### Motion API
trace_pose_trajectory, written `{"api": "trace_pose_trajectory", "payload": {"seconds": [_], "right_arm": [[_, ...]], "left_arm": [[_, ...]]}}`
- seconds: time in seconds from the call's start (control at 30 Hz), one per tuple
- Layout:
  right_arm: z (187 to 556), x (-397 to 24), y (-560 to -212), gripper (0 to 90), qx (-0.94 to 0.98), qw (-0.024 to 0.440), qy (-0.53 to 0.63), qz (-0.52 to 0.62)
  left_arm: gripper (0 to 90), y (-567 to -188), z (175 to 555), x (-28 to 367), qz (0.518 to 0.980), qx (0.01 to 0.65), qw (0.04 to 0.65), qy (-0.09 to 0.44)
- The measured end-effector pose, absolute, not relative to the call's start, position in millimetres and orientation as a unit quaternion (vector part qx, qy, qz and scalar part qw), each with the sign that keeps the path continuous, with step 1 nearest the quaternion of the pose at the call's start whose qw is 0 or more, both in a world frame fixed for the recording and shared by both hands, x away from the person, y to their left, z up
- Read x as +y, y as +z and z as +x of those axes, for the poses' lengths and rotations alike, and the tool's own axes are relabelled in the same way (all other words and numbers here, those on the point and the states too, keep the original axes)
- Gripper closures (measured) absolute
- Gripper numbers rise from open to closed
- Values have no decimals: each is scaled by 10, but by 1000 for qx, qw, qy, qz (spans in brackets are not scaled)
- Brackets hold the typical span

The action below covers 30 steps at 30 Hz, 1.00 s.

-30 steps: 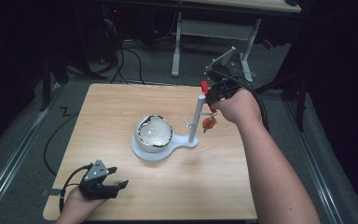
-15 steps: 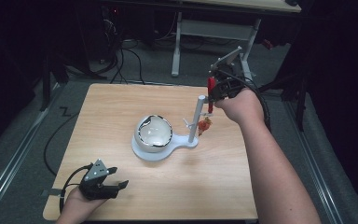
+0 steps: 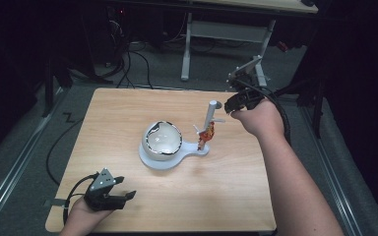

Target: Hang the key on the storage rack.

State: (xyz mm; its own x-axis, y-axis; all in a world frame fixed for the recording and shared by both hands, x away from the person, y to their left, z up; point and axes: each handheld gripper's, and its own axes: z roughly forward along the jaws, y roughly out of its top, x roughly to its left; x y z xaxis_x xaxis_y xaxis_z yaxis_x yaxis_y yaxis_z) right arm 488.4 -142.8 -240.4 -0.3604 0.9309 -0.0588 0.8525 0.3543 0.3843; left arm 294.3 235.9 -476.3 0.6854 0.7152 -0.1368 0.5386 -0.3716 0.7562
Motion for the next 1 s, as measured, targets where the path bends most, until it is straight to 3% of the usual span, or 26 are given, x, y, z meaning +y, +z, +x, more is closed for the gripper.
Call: {"api": "trace_pose_trajectory", "payload": {"seconds": [0.43,0.67,0.83,1.0], "right_arm": [[4753,-1693,-2875,590,801,143,155,560],[4560,-1875,-3400,550,803,139,155,559],[4280,-2087,-3973,547,795,121,167,571],[4058,-2230,-4221,545,783,131,194,577]], "left_arm": [[306,-4790,2935,2355,823,383,406,104],[306,-4805,2939,2340,826,382,401,103],[306,-4821,2939,2334,827,383,399,102],[306,-4834,2941,2313,828,383,398,101]]}}
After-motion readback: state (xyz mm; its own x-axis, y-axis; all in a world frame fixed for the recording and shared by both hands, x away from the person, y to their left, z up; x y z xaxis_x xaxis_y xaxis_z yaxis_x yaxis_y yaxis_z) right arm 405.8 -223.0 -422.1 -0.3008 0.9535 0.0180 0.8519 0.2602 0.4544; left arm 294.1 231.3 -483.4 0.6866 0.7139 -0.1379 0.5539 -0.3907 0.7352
